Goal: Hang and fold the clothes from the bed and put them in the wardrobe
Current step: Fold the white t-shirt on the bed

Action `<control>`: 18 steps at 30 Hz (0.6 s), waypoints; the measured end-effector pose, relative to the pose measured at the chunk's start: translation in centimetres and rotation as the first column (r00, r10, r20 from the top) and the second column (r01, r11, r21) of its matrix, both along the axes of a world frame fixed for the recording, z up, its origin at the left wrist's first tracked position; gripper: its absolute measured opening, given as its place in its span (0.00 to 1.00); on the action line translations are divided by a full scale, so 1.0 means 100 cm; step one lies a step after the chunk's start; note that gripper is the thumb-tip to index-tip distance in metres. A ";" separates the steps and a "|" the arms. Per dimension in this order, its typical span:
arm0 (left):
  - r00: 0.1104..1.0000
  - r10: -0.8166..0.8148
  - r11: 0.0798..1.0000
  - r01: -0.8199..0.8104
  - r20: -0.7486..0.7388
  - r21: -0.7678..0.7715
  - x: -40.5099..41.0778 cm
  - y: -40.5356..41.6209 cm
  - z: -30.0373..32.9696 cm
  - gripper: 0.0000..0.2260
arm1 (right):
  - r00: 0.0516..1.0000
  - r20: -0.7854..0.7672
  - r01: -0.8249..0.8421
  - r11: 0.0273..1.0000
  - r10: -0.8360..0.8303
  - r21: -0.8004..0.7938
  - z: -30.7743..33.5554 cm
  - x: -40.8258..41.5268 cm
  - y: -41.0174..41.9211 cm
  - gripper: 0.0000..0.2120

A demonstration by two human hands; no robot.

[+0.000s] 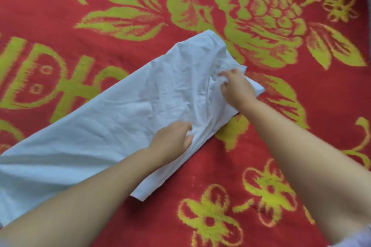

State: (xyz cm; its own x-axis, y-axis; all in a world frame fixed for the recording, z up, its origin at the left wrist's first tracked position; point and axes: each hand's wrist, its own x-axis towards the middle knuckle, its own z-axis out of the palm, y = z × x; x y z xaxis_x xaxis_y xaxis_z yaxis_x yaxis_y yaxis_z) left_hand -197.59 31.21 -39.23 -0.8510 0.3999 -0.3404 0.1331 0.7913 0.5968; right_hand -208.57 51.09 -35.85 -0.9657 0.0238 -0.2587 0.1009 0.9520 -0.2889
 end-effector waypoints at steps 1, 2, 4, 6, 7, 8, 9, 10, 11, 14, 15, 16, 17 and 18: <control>0.997 0.073 0.996 -0.074 0.039 0.044 -0.015 0.018 0.001 0.15 | 0.997 -0.004 0.081 0.996 -0.081 -0.039 0.003 -0.018 0.002 0.19; 0.986 0.149 0.985 -0.155 0.074 0.075 -0.027 0.034 0.000 0.17 | 0.985 0.037 0.173 0.978 -0.169 -0.121 0.005 -0.033 0.004 0.21; 0.963 0.246 0.962 -0.257 0.112 0.096 -0.037 0.053 -0.006 0.20 | 0.932 0.233 0.339 0.893 -0.277 -0.295 0.005 -0.049 0.002 0.21; 0.962 0.252 0.965 -0.259 0.106 0.053 -0.031 0.058 -0.012 0.22 | 0.927 0.297 0.303 0.924 -0.228 -0.234 0.005 -0.052 -0.003 0.15; 0.966 0.235 0.972 -0.236 0.104 0.003 -0.024 0.057 -0.013 0.24 | 0.944 0.262 0.249 0.955 -0.202 -0.163 0.006 -0.052 -0.004 0.12; 0.971 0.218 0.976 -0.214 0.101 -0.045 -0.017 0.057 -0.015 0.25 | 0.956 0.223 0.215 0.972 -0.189 -0.099 0.008 -0.051 -0.005 0.11; 0.974 0.204 0.978 -0.197 0.101 -0.076 -0.012 0.058 -0.014 0.25 | 0.964 0.192 0.196 0.979 -0.182 -0.054 0.010 -0.051 -0.004 0.12; 0.976 0.195 0.978 -0.186 0.093 -0.093 -0.009 0.059 -0.013 0.25 | 0.970 0.164 0.185 0.983 -0.180 -0.017 0.012 -0.052 -0.001 0.12; 0.977 0.195 0.977 -0.186 0.084 -0.104 -0.009 0.062 -0.011 0.24 | 0.973 0.147 0.177 0.984 -0.179 0.022 0.015 -0.054 0.002 0.14; 0.974 0.217 0.968 -0.206 0.061 -0.144 -0.014 0.068 -0.008 0.19 | 0.946 0.195 0.261 0.965 -0.260 0.021 0.024 -0.060 0.012 0.10; 0.973 0.221 0.965 -0.210 0.059 -0.159 -0.015 0.069 -0.007 0.18 | 0.915 0.257 0.323 0.946 -0.312 0.001 0.028 -0.062 0.017 0.06; 0.973 0.227 0.962 -0.215 0.053 -0.168 -0.015 0.070 -0.008 0.18 | 0.859 0.344 0.403 0.915 -0.379 0.003 0.035 -0.063 0.019 0.05; 0.971 0.233 0.959 -0.222 0.044 -0.174 -0.014 0.070 -0.008 0.17 | 0.792 0.430 0.478 0.878 -0.433 0.002 0.044 -0.066 0.020 0.06; 0.969 0.244 0.956 -0.235 0.029 -0.175 -0.013 0.069 -0.009 0.17 | 0.751 0.492 0.531 0.846 -0.441 -0.052 0.052 -0.069 0.018 0.09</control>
State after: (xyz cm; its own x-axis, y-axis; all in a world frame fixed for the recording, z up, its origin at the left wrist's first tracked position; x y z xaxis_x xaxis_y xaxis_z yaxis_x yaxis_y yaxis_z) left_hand -198.89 38.16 -40.15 -0.8952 0.1196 -0.4293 -0.0987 0.8862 0.4527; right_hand -215.49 52.88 -30.61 -0.6104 0.3681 -0.7014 0.6946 0.6744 -0.2505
